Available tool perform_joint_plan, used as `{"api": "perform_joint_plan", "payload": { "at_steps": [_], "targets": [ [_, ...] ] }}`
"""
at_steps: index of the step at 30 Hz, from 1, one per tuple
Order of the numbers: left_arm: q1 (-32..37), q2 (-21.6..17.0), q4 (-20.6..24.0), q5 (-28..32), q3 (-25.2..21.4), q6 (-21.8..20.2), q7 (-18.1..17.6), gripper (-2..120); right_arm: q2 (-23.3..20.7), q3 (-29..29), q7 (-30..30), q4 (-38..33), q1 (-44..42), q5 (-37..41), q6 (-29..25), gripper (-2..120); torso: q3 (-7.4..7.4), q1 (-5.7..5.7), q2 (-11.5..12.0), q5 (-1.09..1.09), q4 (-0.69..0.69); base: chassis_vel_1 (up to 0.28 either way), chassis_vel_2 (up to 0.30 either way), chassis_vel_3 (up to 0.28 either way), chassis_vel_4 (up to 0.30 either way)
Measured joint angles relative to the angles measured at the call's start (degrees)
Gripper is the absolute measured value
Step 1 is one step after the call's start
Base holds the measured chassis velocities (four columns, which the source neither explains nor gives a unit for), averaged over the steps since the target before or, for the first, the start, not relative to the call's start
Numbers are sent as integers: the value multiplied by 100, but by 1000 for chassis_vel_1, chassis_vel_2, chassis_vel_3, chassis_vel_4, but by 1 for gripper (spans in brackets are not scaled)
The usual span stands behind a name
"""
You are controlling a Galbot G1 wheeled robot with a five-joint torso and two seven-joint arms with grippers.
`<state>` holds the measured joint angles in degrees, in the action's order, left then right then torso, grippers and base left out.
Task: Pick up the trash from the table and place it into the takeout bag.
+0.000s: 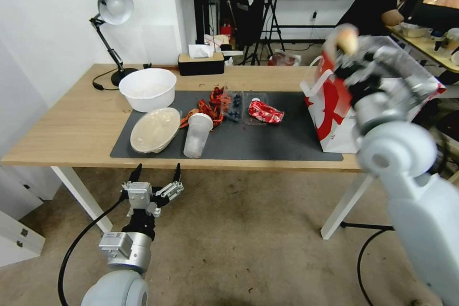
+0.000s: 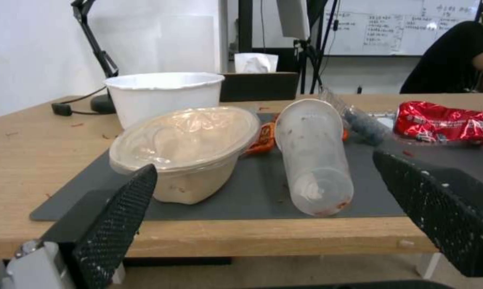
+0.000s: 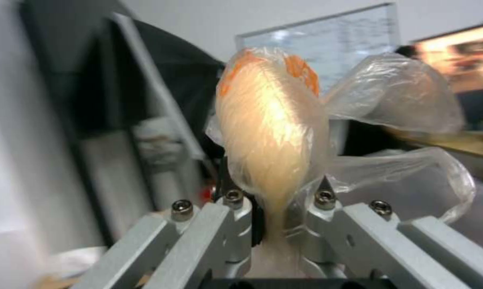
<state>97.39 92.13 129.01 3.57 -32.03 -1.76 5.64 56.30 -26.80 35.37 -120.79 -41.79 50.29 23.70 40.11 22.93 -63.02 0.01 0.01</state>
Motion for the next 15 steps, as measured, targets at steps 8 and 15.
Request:
{"api": "perform_joint_plan", "payload": {
  "at_steps": [8,15],
  "targets": [
    [-5,0,-4,-9,43,34,26,100,-212,-227,1072,641,300,571,1074,4,0,0,0,0,-1,0,0,0,0],
    [-15,0,-25,-13,66,63,34,100,-195,-122,1563,927,551,1193,1370,4,0,0,0,-2,0,0,0,0,0]
  ]
}}
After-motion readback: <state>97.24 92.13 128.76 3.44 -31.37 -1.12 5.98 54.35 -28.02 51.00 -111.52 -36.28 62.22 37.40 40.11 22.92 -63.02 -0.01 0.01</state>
